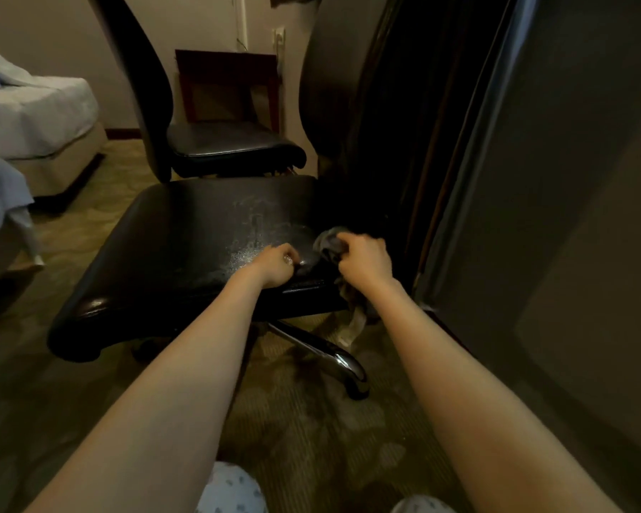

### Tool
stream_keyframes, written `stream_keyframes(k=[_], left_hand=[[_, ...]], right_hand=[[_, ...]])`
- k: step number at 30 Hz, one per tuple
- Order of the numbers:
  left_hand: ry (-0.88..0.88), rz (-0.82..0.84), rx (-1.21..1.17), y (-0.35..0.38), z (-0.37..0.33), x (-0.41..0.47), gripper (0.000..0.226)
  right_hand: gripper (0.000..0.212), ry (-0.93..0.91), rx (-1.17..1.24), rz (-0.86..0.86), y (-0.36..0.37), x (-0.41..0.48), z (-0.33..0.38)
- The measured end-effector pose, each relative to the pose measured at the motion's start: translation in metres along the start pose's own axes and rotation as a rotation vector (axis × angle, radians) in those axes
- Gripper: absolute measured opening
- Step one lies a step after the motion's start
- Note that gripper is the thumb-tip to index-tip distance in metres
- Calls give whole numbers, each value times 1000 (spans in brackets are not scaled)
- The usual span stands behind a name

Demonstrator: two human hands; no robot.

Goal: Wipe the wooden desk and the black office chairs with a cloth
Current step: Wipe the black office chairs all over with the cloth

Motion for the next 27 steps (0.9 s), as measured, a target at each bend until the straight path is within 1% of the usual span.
stream_keyframes(k=[1, 3, 7, 8, 10, 11, 12, 13, 15, 17, 19, 21, 25, 27], left_hand=[[14, 16, -52, -1, 3, 0, 26], [30, 25, -101, -2, 8, -3, 36], [41, -86, -43, 4, 5, -7, 39], [29, -111, -31, 4, 4, -9, 40], [20, -104, -46, 4, 3, -12, 43], [16, -82, -53, 5, 4, -14, 44], [16, -56, -62, 5, 4, -15, 45], [20, -34, -69, 4, 5, -16, 46], [31, -16, -97, 1, 5, -16, 46], [42, 23, -147, 1, 4, -19, 42], [48, 52, -195, 0, 4, -23, 39], [43, 74, -238, 2, 6, -26, 43], [21, 55, -303, 0, 7, -27, 44], [63, 33, -352, -3, -6, -30, 33]], right_hand=[[50, -19, 19, 45, 11, 0, -5], [53, -102, 68, 72, 20, -3, -11], [56, -283, 125, 134, 15, -34, 4], [54, -326, 168, 185, 19, -47, 9], [50, -394, 210, 370, 44, -84, 11], [49, -380, 189, 457, 60, -101, 5], [49, -352, 172, 477, 69, -113, -3], [49, -317, 193, 432, 73, -117, -9], [50, -272, 263, 203, 54, -103, -14], [49, -250, 264, -24, 24, -81, -12], [47, -249, 215, -125, 6, -66, -5], [43, -246, 216, -188, 2, -66, -2], [44, -107, 398, -433, -16, -68, -18], [47, -72, 455, -531, -27, -64, -18]])
Point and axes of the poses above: each hand's wrist, its own x-axis towards the middle knuckle, its own y-axis out of the palm, z = x × y, the point moved 9 cm from there along x, towards the middle knuckle, and after that the axes turned 15 degrees about -y, right-handed, at the moved point
